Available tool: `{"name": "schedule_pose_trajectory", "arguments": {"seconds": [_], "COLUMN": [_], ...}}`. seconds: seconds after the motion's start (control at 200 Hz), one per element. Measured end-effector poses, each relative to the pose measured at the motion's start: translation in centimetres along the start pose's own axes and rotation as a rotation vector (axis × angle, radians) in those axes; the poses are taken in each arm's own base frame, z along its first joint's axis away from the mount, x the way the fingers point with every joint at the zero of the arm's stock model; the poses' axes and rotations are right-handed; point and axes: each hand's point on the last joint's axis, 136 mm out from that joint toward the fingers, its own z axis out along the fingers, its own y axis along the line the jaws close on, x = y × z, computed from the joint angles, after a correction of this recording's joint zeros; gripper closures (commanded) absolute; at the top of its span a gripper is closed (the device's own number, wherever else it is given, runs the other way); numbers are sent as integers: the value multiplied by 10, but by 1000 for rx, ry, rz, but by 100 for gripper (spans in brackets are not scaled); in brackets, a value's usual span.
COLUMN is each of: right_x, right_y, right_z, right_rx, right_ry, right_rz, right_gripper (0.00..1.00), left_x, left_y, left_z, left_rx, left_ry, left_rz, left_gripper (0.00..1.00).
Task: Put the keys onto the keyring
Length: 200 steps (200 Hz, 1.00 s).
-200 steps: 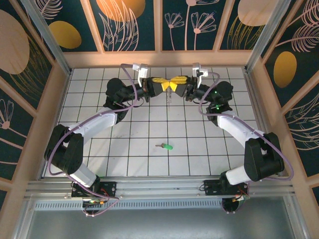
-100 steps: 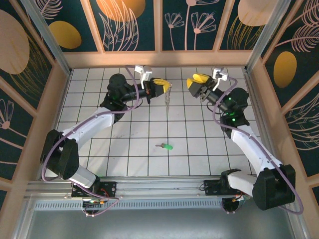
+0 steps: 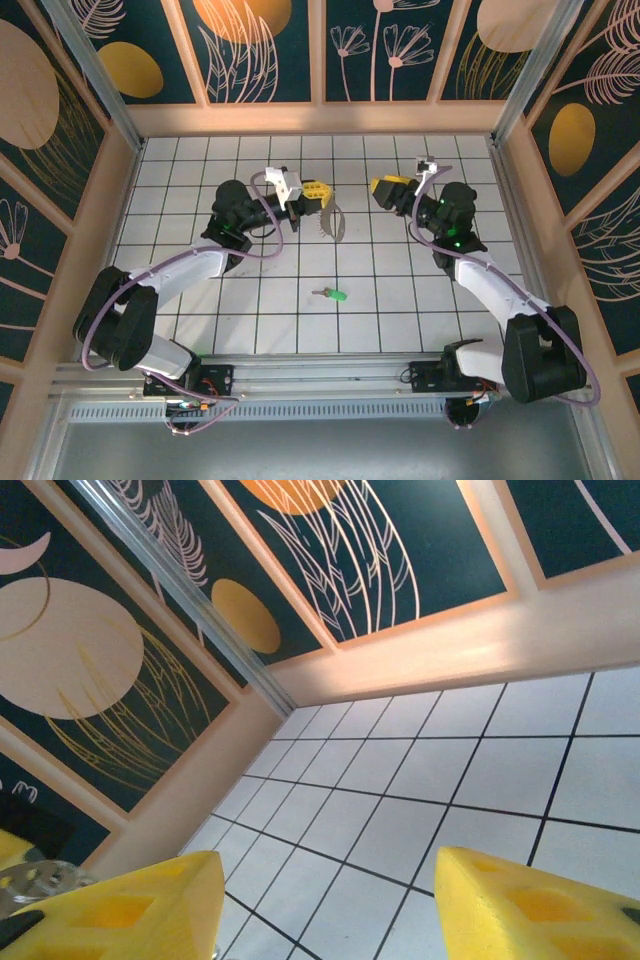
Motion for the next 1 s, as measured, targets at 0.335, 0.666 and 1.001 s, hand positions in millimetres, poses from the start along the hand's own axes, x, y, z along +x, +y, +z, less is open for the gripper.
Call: {"name": "schedule_pose_trajectory", "arguments": {"seconds": [0.335,0.666,1.001], "right_x": [15,25,27], "right_y": [-11,-17,-19], "right_z": [2,1,1], "right_rx": [15,14,16], "right_ry": [24,21,24], "right_rz": [28,40,40], "right_gripper": [42,43,43], "left_x": [-29,-40,-45], "left_y": [-24,-44,-44], "left_z": [-6,-10,-1], "left_rx": [107,231,322], "left_ry": [-97,-173,-179], "left_rz": [135,101,-51], "left_gripper": [100,100,100]}}
